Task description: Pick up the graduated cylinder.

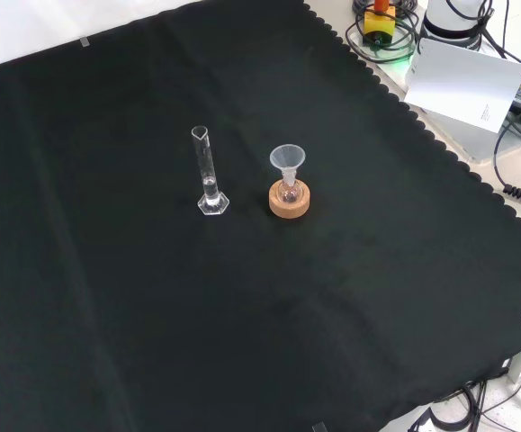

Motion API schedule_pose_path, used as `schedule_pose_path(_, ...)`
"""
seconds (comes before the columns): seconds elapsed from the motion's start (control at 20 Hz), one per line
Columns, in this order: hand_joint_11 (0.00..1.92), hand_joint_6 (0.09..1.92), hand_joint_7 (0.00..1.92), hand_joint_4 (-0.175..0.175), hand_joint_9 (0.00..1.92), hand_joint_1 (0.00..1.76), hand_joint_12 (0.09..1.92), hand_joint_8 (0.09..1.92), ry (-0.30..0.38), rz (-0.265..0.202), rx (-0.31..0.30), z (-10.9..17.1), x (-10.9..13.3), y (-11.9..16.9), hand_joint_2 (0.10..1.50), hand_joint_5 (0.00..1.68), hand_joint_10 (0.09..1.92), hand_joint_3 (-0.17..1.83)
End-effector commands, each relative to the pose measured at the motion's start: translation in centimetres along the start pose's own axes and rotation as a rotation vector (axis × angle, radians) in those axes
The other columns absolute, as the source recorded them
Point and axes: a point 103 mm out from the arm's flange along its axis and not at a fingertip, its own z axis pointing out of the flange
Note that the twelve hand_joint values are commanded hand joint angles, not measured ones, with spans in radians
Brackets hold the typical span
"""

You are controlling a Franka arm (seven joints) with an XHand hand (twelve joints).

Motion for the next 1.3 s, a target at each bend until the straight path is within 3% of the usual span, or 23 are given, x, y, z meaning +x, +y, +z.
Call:
schedule_pose_path(0.05,0.37,0.35,0.24,-0.034,0.67,0.23,1.19,0.42,-0.005,0.001,-0.008,0.0,-0.1,0.0,1.29,0.3,0.09,0.16)
schedule_pose_path(0.2,0.17,0.09,0.07,-0.011,0.52,0.02,1.33,0.43,-0.006,0.004,-0.005,0.0,-0.1,0.0,1.33,0.25,0.09,0.15)
schedule_pose_path(0.5,0.15,0.09,0.04,-0.008,0.5,0.0,1.36,0.45,-0.004,0.022,0.004,0.7,-0.8,0.2,1.34,0.25,0.09,0.15)
schedule_pose_path(0.85,0.15,0.09,0.04,-0.008,0.49,0.0,1.36,0.46,0.015,0.073,0.03,3.5,-2.8,1.4,1.34,0.26,0.09,0.14)
schedule_pose_path(1.15,0.14,0.09,0.05,-0.009,0.5,0.02,1.36,0.47,0.031,0.076,0.044,6.8,-4.0,4.1,1.33,0.26,0.09,0.14)
schedule_pose_path(1.3,0.15,0.09,0.07,-0.012,0.51,0.05,1.36,0.48,0.046,0.067,0.018,8.5,-4.6,6.1,1.32,0.27,0.09,0.14)
